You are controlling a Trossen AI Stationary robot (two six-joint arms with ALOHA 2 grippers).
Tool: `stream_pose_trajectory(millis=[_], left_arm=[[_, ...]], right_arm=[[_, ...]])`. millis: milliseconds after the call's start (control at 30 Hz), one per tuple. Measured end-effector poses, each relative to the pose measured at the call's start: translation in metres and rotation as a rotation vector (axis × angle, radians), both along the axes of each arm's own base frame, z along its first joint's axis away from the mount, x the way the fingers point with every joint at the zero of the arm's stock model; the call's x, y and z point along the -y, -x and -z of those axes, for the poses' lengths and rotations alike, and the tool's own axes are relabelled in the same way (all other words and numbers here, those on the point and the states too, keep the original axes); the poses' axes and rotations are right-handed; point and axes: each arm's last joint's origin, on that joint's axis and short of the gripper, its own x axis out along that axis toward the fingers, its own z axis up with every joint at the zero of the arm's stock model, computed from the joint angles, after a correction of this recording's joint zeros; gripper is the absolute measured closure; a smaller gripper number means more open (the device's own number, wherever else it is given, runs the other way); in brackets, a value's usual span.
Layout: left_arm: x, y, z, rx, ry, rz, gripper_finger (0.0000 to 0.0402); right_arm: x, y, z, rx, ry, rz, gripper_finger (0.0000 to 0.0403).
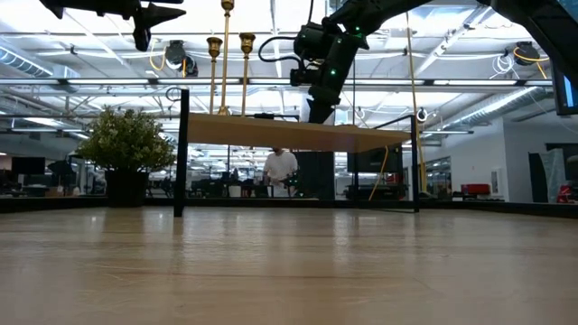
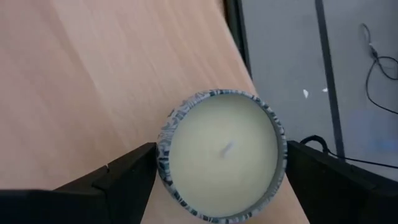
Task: Pick & Place candle stick holders
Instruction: Put the blue scented candle on the shelf, then put the black scented candle on the shelf
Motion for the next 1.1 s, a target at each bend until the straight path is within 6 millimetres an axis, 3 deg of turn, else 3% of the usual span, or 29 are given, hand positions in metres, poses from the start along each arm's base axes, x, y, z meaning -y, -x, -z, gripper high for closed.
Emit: stream_pose_trajectory(millis=[433,767,933,1100], left_arm=[[0.000,0.000,0.000,0.000,-0.001,0.000,0.0300],[0.000,0.000,0.000,0.000,-0.001,0.000,0.0300],[0.000,0.000,0.000,0.000,-0.001,0.000,0.0300],[0.001,0.000,0.000,0.006,0.029,0.045,0.0300]], right_arm=[[-0.012,0.001,-0.014,0.025,0.033,-0.015,0.0065],[-0.016,-0.002,-0.013,0.015,0.047,-0.015,0.0064],[-0.030,0.005,-0.033,0.046,0.065,-0.024,0.0064],[-0.061,0.019,-0.062,0.084,0.043,-0.026,0.0064]])
